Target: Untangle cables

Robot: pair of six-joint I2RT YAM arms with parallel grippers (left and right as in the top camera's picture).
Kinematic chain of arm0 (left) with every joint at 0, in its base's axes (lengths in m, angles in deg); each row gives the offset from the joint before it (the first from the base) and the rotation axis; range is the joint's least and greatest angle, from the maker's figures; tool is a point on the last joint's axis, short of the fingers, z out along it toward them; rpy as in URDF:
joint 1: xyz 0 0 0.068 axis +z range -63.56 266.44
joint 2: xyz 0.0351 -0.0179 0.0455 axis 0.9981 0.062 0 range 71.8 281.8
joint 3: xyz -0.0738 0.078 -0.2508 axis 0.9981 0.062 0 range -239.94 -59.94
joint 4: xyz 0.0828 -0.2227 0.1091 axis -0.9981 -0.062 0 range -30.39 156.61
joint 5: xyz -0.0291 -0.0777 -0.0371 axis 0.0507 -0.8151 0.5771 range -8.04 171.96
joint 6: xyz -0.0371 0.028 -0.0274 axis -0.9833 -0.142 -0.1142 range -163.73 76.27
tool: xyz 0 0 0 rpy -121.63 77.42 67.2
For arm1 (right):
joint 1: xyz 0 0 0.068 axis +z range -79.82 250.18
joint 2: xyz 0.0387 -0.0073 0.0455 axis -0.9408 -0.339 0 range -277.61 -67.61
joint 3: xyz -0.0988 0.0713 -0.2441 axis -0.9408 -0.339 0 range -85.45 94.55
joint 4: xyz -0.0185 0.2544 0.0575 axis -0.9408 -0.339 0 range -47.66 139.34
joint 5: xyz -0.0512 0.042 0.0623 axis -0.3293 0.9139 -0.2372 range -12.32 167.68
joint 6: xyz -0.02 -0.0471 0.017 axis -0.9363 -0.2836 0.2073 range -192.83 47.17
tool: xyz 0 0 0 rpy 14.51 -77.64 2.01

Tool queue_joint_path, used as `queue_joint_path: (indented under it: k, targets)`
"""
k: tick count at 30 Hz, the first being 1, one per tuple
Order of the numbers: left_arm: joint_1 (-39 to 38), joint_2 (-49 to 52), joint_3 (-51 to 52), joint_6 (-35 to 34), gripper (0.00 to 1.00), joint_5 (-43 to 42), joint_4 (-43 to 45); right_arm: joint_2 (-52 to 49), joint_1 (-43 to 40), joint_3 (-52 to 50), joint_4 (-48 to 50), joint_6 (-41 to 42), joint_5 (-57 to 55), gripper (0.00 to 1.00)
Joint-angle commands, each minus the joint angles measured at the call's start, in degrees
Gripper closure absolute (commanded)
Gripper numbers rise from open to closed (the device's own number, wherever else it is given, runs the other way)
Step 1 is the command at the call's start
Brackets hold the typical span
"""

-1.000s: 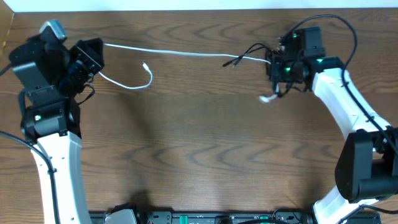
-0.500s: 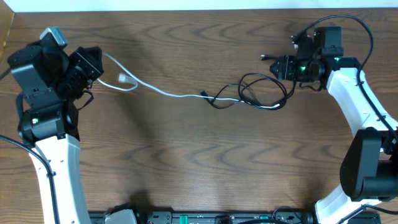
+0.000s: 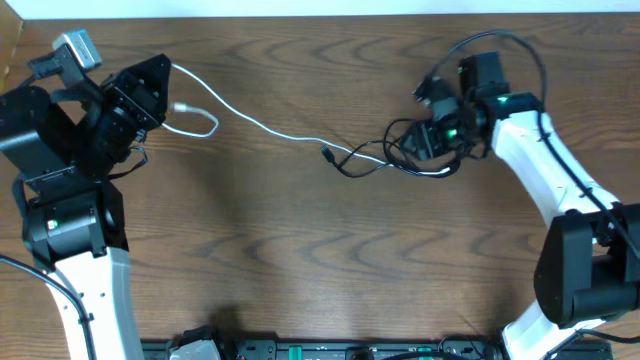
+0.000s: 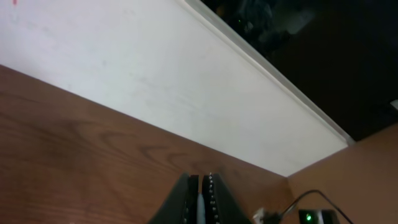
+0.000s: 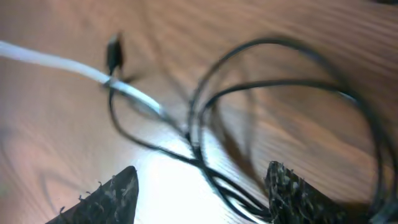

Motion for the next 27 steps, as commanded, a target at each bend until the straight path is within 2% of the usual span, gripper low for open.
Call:
queue_joint_path:
  k: [1, 5, 7, 9, 10, 11, 12, 13, 16, 20, 22, 27]
  targets:
    - [0.04, -0.17, -0.96, -0.44, 0.93, 0.46, 1.29, -3.15, 3.21, -0.26, 0.04, -7.96, -2.43, 0.36]
    - [0.04, -0.22, -0.96, -0.44, 0.93, 0.46, 1.27, -9.01, 5.90, -0.26, -0.87, -12.33, -2.80, 0.38]
    - [0.04, -0.22, -0.96, -0.44, 0.93, 0.46, 1.27, -10.80, 6.32, -0.26, -0.57, -12.37, -4.33, 0.42]
    - [0.04, -0.22, -0.96, -0.44, 0.93, 0.46, 1.27, -12.39, 6.38, -0.26, 0.33, -12.24, -5.70, 0.58]
    - [0.04, -0.20, -0.96, -0.44, 0.92, 0.46, 1.25, -12.44, 6.38, -0.26, 1.55, -10.29, -5.70, 0.76]
    - [0.04, -0.20, -0.96, -0.44, 0.92, 0.46, 1.22, -12.31, 6.36, -0.22, 2.34, -8.55, -5.70, 0.86]
    - [0.04, -0.20, -0.96, -0.42, 0.93, 0.48, 1.22, -11.61, 6.36, 0.13, 3.37, -5.11, -5.49, 0.95]
    - [0.04, -0.20, -0.96, -0.42, 0.93, 0.59, 1.22, -10.75, 6.36, 0.72, 3.54, -3.48, -5.18, 0.99]
    - [0.11, -0.09, -0.96, -0.39, 0.93, 1.73, 1.25, -7.30, 5.70, 2.91, 3.19, 0.00, -5.07, 0.99]
    - [1.88, -0.15, -0.96, -0.42, 0.92, 3.85, 2.58, -2.36, 2.23, 3.96, 4.55, 8.61, -5.11, 0.99]
    - [4.90, -0.15, -0.96, -0.46, 0.93, 3.96, 3.93, -1.38, -1.77, 3.96, 5.53, 15.61, -5.09, 0.99]
    - [11.61, -0.13, -0.96, -0.63, 0.93, 3.91, 2.16, -2.51, -10.25, 3.76, 5.68, 22.91, -3.96, 0.99]
